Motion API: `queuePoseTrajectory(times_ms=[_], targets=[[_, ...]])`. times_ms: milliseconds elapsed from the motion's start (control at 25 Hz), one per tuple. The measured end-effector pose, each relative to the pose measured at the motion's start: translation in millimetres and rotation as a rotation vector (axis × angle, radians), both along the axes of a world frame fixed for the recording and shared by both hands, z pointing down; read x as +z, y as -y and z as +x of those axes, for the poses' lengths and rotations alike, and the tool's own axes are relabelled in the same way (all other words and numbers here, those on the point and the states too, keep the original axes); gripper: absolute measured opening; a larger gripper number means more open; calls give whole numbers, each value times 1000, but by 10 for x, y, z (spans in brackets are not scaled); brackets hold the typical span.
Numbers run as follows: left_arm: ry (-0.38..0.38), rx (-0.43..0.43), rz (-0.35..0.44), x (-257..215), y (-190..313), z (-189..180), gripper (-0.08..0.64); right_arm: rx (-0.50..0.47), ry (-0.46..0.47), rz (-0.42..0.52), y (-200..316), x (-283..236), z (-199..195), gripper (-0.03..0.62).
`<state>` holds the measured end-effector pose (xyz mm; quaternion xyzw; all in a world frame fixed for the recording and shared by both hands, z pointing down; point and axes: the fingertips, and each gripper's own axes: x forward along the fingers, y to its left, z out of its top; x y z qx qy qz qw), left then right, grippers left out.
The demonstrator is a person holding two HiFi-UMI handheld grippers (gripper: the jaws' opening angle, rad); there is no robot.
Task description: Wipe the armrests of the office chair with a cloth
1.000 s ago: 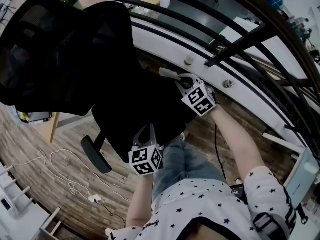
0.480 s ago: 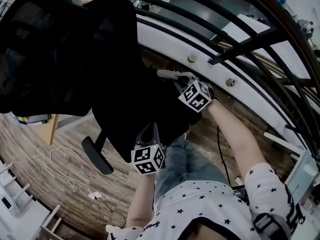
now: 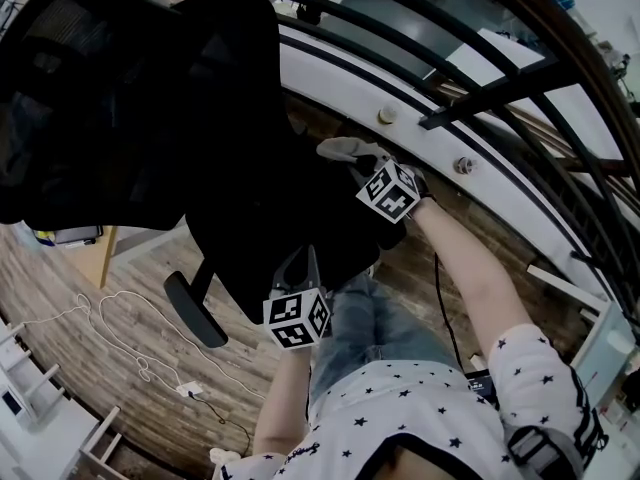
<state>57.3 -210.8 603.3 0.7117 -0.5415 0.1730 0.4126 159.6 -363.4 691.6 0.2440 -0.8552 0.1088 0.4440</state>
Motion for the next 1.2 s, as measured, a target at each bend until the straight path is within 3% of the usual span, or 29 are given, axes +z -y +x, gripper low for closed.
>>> queuePoseTrajectory(times_ms=[1200], targets=[[-4,10,33,-118,-316,256,6,56,-2,-30,-566,-3,234,26]])
